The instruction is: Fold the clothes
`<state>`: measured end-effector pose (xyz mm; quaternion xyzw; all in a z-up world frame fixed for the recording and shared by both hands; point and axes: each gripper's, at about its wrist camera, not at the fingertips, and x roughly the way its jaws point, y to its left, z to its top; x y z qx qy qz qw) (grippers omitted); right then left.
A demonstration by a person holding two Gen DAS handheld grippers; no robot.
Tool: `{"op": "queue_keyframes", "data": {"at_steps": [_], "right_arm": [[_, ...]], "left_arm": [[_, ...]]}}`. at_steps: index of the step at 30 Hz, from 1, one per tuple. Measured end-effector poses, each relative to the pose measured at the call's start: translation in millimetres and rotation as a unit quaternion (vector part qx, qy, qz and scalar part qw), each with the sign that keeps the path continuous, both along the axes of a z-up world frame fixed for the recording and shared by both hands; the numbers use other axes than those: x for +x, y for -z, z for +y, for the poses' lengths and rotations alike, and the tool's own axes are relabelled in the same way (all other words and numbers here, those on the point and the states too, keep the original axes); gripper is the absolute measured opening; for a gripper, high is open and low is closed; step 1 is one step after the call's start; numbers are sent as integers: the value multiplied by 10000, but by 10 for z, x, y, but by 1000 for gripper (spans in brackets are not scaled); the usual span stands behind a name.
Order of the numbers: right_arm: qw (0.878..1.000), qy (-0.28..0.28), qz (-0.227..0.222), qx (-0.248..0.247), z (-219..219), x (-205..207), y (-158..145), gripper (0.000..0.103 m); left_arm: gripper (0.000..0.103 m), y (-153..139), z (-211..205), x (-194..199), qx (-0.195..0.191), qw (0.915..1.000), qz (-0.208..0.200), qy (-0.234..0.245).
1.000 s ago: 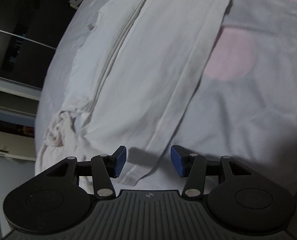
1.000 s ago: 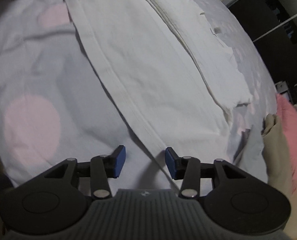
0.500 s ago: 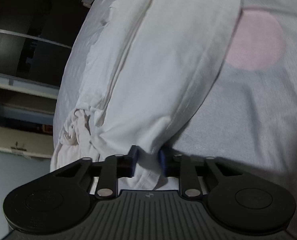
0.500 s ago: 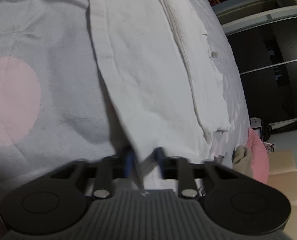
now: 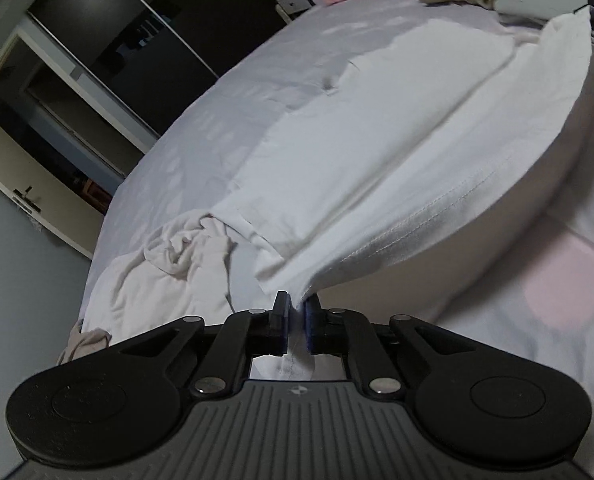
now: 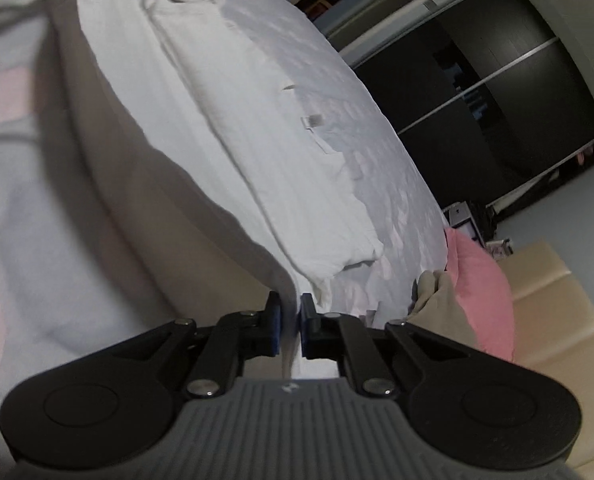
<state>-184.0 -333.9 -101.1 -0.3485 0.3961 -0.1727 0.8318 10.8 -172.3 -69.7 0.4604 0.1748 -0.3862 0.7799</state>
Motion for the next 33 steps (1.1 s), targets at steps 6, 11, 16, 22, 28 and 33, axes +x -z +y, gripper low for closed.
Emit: {"op": "queue_keyframes", "data": {"at_steps": [6,11,16,22,28,33], "right_arm": [[9999,103,3,98,-177,234,-23,10],[9992,228,-20,318,-276,298,-3,10],[9991,261,25,342,-336,337,57,13],[9989,359,-62,302,-376,329,85,25],[9990,384,-92,227,-389,359,76,30],[9989,414,21,213,-413,355,123,17]], "left_arm": [[5,22,-142,153,-41,9999,11,-119],[5,46,-189,238,-105,9997,43,-213],[5,95,-201,245,-48,9998,0,-212],[11,116,-160,281,-108,9997,24,-232],[16,238,-171,235,245,9994,-253,23],[10,237,-151,292,265,9994,-81,-210]]}}
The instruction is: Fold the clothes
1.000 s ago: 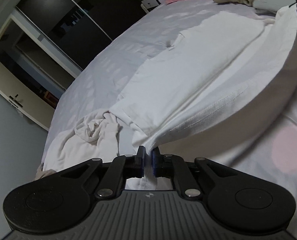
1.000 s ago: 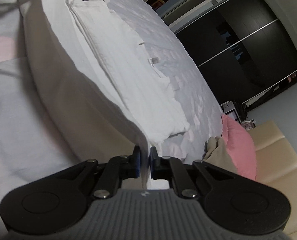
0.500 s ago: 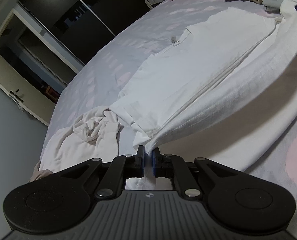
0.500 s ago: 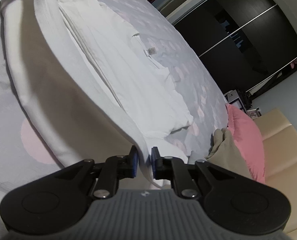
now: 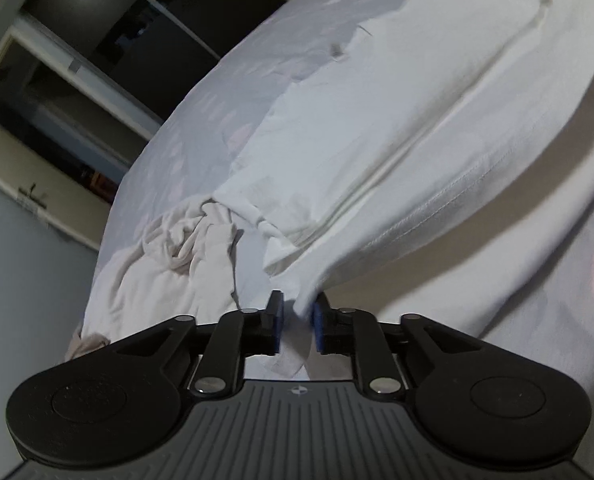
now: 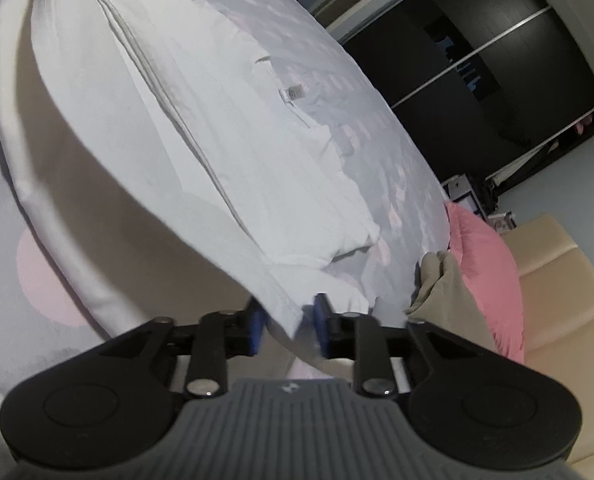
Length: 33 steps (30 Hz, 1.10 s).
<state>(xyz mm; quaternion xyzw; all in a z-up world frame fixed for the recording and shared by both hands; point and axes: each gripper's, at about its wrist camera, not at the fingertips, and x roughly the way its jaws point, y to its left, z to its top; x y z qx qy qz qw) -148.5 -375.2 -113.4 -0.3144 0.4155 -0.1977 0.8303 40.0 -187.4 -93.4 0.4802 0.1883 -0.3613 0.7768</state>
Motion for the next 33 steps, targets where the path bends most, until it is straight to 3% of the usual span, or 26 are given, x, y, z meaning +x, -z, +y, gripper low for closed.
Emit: {"op": "queue_keyframes", "data": {"at_steps": [6,11,16,22,27,33], "right_arm": [[9991,191,-380,-54,26,-62,-192,8],[9964,383,-756,-44,39,-146,-539,6],[9930,524,-1035,208,-113,-73,-975,6],[9918,541,-1099,368,-442,294,-1368,5],[9907,648,-1136,375,-816,758,-1444,5],[9915,770,-995,330,-1304,1387,-1254,5]], "left_arm": [[6,-453,128,31,-988,9940,243,-404],[6,-889,162,120,-1499,9865,447,-476],[6,-1174,31,350,-1502,9858,621,-434],[5,-1368,-301,747,-1376,9873,719,-325],[5,-1361,-677,1170,-1333,9874,807,-284],[5,-1115,-1248,1701,-1094,9895,902,-289]]}}
